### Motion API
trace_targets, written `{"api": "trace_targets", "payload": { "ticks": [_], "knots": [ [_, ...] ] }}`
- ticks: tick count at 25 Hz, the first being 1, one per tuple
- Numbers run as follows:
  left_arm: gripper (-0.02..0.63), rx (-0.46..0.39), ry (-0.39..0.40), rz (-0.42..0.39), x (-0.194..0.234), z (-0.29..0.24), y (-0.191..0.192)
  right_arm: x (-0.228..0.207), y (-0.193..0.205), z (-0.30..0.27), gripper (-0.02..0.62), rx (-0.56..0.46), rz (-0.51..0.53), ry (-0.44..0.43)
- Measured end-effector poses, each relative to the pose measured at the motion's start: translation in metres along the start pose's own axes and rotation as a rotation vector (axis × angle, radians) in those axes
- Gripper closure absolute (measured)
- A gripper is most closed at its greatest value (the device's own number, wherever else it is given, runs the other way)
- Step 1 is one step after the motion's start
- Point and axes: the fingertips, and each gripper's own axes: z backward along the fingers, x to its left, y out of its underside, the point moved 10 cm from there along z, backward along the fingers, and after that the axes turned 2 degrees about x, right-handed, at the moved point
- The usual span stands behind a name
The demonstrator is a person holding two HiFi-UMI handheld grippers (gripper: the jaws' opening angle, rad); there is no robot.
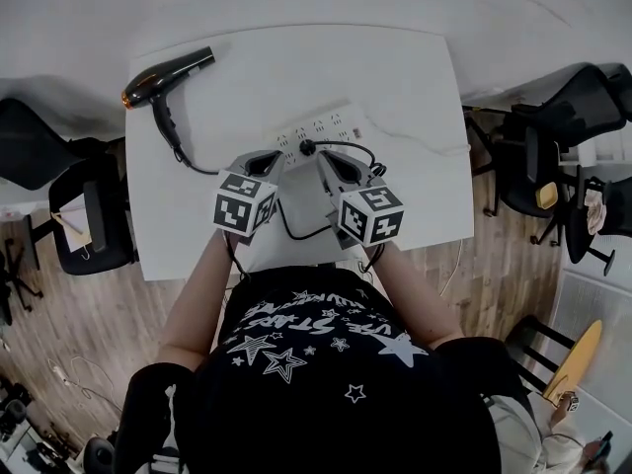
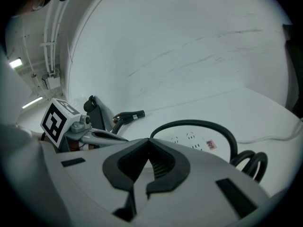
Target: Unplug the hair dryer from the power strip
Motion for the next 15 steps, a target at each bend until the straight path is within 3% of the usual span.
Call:
{"api": "trace_targets", "payload": {
  "ticks": [15],
  "knots": [
    [0.598,0.071,0.007,-0.02,0.019,-0.031,0.006,0.0,0.003,-0.017,0.586,0.043,0.033,0.052]
  ]
}}
